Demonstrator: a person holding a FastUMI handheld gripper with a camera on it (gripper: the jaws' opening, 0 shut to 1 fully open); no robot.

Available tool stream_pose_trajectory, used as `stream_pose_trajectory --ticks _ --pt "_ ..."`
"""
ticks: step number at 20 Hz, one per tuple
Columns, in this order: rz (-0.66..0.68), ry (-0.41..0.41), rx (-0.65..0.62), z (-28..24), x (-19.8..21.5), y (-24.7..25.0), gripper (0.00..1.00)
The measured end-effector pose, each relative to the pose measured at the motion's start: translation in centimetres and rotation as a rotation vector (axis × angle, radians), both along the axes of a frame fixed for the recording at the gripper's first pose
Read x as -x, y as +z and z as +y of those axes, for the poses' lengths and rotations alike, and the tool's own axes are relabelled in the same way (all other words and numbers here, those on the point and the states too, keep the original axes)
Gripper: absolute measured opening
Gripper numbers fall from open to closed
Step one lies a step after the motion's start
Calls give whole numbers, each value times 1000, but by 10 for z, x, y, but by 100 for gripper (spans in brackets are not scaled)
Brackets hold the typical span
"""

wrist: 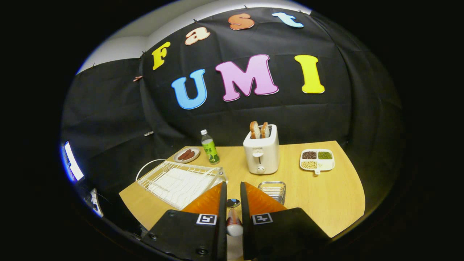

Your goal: Take the plate from the dish rack, then take the spoon from the basket and place it into the plate.

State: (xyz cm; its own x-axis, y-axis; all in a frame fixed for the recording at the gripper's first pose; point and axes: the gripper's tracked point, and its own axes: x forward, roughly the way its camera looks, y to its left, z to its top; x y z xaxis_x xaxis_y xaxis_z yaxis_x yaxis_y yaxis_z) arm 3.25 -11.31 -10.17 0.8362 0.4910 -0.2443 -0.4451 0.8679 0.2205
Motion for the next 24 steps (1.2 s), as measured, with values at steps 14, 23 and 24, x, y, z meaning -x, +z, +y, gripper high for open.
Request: stream_pose_trajectory --ticks 14,23,24 --pt "161 204 118 82 49 -118 21" --pt "205 192 83 76 39 -116 71" --pt "197 185 78 74 33 -112 87"
